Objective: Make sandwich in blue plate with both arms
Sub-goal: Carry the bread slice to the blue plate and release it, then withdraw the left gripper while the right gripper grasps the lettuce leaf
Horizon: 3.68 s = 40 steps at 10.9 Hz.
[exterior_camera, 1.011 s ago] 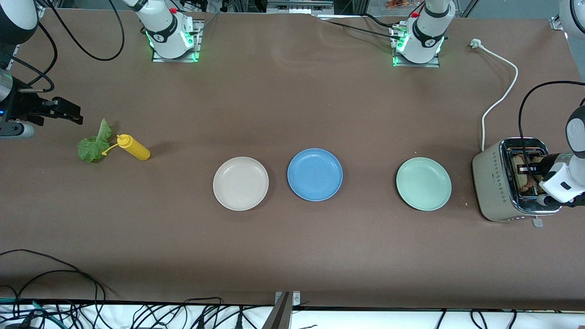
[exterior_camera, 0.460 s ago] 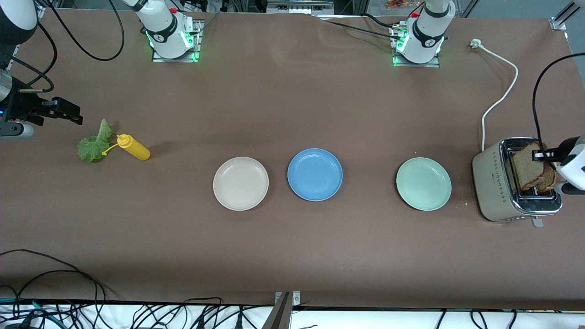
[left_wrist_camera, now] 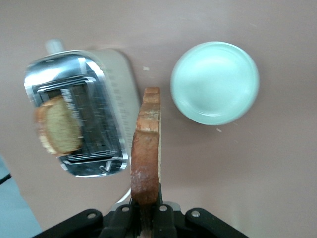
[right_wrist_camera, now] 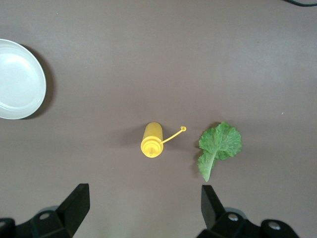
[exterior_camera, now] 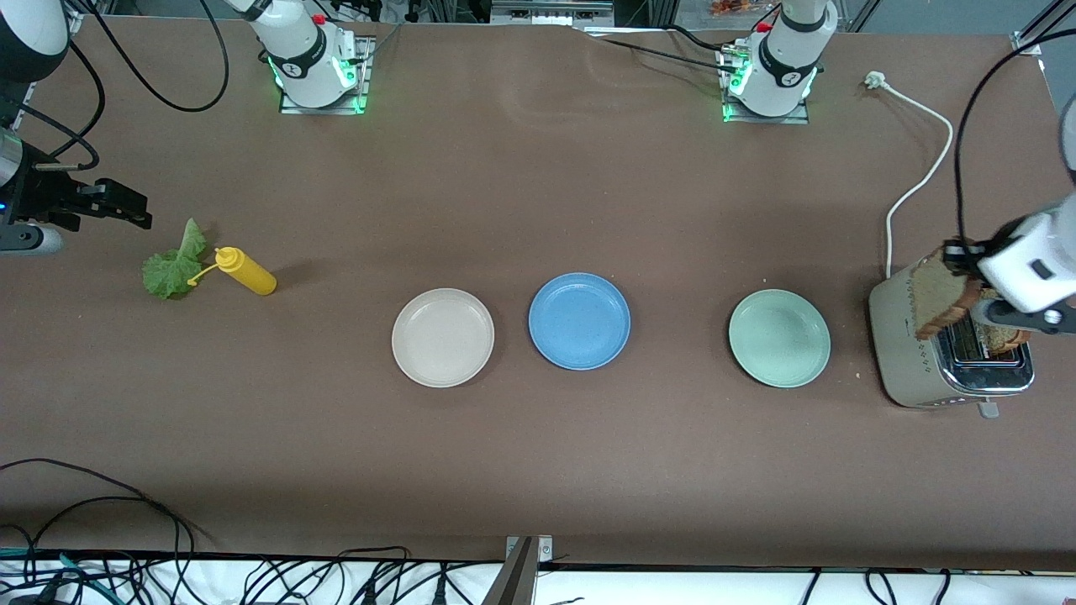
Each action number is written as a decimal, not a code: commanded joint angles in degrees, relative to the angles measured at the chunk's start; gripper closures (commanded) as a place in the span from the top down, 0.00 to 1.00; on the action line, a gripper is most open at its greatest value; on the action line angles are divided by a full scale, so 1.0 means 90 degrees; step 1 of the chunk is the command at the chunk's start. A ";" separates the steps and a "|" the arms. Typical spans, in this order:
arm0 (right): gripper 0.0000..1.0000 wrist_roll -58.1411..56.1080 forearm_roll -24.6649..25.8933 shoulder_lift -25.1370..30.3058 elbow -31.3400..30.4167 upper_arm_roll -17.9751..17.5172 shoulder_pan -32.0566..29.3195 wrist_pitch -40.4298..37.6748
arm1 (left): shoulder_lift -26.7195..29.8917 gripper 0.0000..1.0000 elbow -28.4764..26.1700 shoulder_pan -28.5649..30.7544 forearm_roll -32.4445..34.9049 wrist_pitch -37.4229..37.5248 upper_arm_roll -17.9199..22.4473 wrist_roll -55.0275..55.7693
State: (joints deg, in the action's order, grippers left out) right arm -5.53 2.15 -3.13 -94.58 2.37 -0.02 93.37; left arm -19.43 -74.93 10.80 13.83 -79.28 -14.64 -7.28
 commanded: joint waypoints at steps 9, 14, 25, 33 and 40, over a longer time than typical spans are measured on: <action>1.00 -0.0039 0.0073 0.0055 -0.0028 -0.0009 -0.0018 -0.0033 | -0.2496 0.00 0.0064 -0.1482 -0.4597 -0.1168 -0.0687 -0.0148; 1.00 -0.0039 0.0073 0.0055 -0.0028 -0.0009 -0.0018 -0.0033 | -0.3630 0.00 0.0035 -0.1551 -0.6437 -0.2186 -0.0649 -0.1601; 1.00 -0.0039 0.0073 0.0055 -0.0028 -0.0009 -0.0018 -0.0033 | -0.3935 1.00 0.0034 -0.1512 -0.6167 -0.2881 -0.0542 -0.1857; 1.00 -0.0039 0.0064 0.0055 -0.0028 0.0020 -0.0018 -0.0033 | -0.2541 1.00 0.0045 -0.1435 -0.2986 -0.2551 -0.0502 -0.1740; 1.00 -0.0146 0.0132 -0.0217 -0.0281 0.0487 -0.0018 0.0055 | -0.0265 1.00 0.0035 -0.0848 -0.1275 -0.0510 -0.0424 -0.0532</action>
State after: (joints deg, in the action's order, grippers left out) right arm -5.61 2.38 -3.70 -95.16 4.42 -0.08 93.21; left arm -28.95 -72.61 3.15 -2.34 -87.69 -18.74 -17.28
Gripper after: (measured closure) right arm 0.000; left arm 0.000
